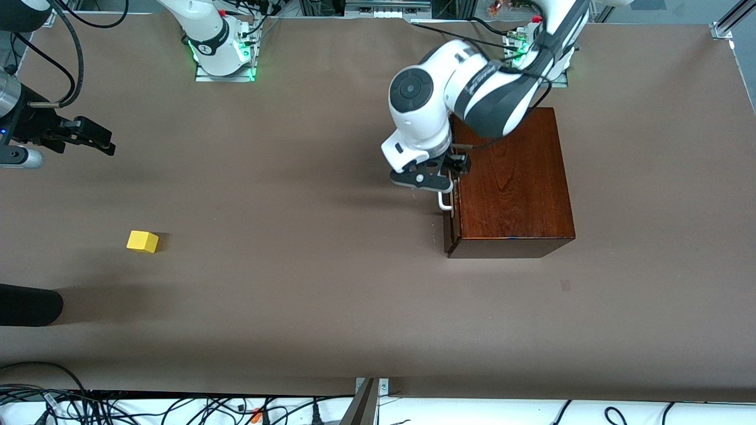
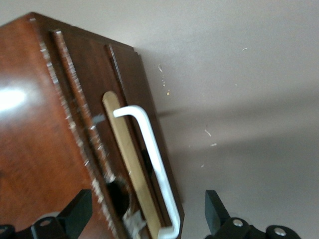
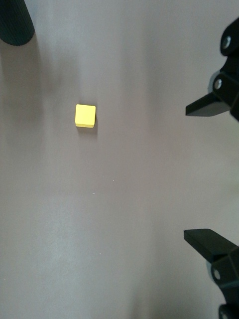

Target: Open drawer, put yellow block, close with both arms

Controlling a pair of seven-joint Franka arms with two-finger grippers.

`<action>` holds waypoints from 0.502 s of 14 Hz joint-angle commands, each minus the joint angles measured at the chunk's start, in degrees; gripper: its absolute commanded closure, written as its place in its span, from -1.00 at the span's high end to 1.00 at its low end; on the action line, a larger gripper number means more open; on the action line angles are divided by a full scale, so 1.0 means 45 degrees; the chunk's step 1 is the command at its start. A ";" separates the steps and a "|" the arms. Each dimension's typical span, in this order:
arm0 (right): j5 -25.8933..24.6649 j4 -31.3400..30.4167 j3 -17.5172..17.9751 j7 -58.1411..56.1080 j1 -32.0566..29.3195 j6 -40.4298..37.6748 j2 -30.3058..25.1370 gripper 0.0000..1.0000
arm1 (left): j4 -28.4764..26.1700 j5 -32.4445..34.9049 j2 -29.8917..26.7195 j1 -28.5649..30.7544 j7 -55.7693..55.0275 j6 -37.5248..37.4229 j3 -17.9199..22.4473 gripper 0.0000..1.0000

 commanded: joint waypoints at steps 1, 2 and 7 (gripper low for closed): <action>-0.0002 0.0252 0.0175 0.0145 -0.0181 -0.0066 0.0111 1.00 | 0.0341 0.0337 0.0591 -0.0223 -0.0361 0.0206 0.0096 1.00; -0.0002 0.0252 0.0175 0.0145 -0.0181 -0.0066 0.0111 1.00 | 0.0341 0.0337 0.0690 -0.0224 -0.0537 0.0343 0.0077 1.00; -0.0021 0.0252 0.0175 0.0145 -0.0181 -0.0066 0.0111 1.00 | 0.0205 0.0356 0.0925 -0.0477 -0.0832 0.0344 0.0077 1.00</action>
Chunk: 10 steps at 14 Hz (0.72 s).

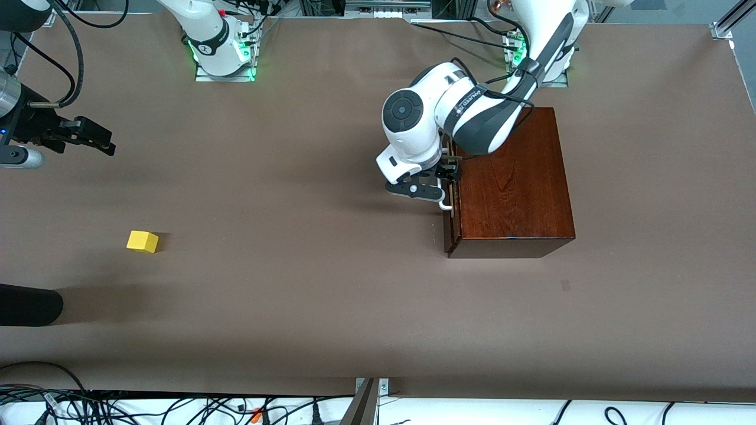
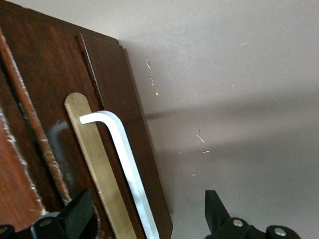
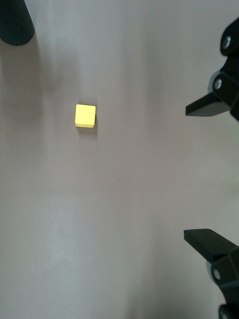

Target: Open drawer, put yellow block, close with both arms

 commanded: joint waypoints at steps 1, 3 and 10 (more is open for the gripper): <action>-0.0002 0.0251 0.0175 0.0144 -0.0180 -0.0066 0.0110 1.00 | 0.0165 0.0350 0.0251 -0.0404 -0.0278 -0.0114 0.0091 1.00; -0.0002 0.0251 0.0175 0.0144 -0.0180 -0.0066 0.0110 1.00 | -0.0011 0.0602 0.0349 -0.0659 -0.0609 -0.0134 0.0091 1.00; -0.0021 0.0251 0.0175 0.0144 -0.0161 -0.0066 0.0110 1.00 | -0.0382 0.1561 0.0739 -0.0738 -0.0980 -0.0095 0.0091 1.00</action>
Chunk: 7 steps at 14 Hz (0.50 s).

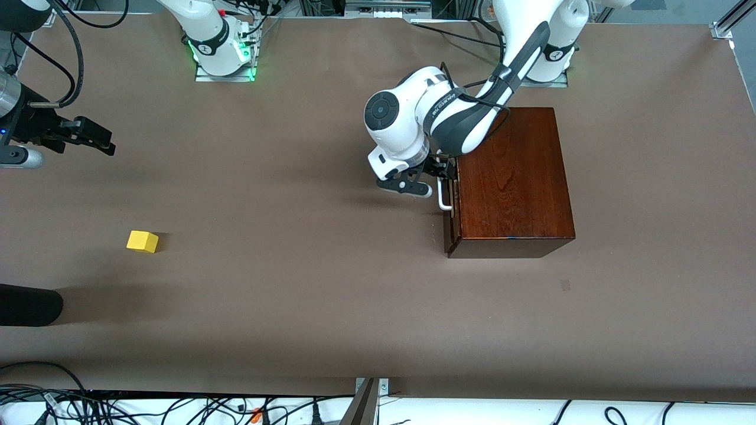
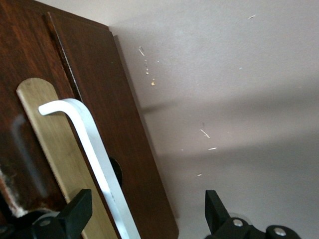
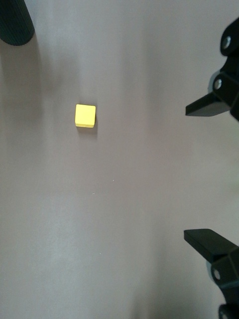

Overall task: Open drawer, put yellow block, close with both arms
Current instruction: 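Pull the drawer open by its handle with the left gripper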

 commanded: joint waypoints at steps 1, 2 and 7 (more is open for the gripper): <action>-0.0021 0.0251 0.0175 0.0144 -0.0180 -0.0066 0.0129 1.00 | -0.0035 0.0405 0.0229 -0.0115 -0.0578 -0.0062 0.0049 1.00; -0.0002 0.0251 0.0175 0.0144 -0.0180 -0.0066 0.0129 1.00 | -0.0035 0.0405 0.0268 -0.0154 -0.0695 -0.0043 0.0048 1.00; -0.0002 0.0251 0.0175 0.0164 -0.0180 -0.0066 0.0129 1.00 | -0.0035 0.0405 0.0658 -0.0291 -0.1048 0.0289 0.0068 1.00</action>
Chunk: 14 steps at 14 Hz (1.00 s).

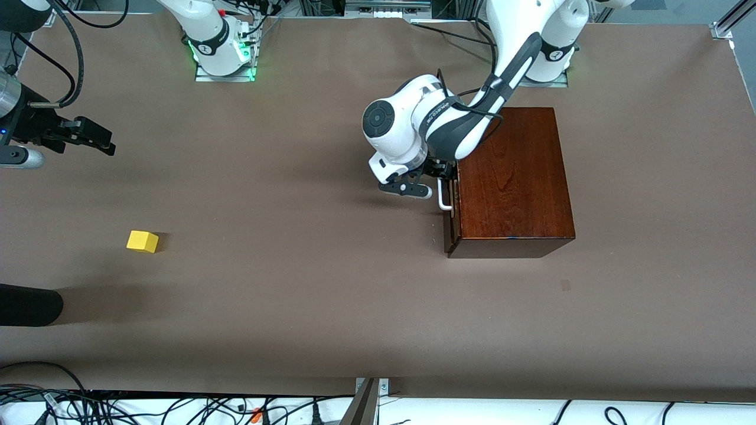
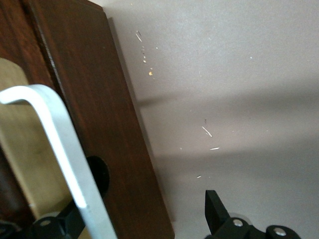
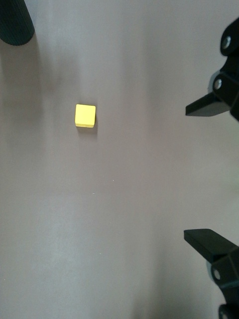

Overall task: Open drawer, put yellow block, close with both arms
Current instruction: 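Pull the drawer open by its handle with the left gripper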

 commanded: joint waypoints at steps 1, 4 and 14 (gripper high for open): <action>-0.0002 0.0251 0.0174 0.0163 -0.0180 -0.0066 0.0125 1.00 | 0.0022 0.0364 0.0184 -0.0144 -0.0330 0.0326 0.0049 1.00; -0.0002 0.0251 0.0194 0.0144 -0.0180 -0.0066 0.0125 1.00 | 0.0061 0.0344 0.0184 -0.0358 -0.0662 0.0717 0.0030 1.00; -0.0002 0.0251 0.0194 0.0163 -0.0180 -0.0046 0.0125 1.00 | 0.0296 -0.0220 0.0594 -0.1258 -0.2576 0.3003 0.0010 1.00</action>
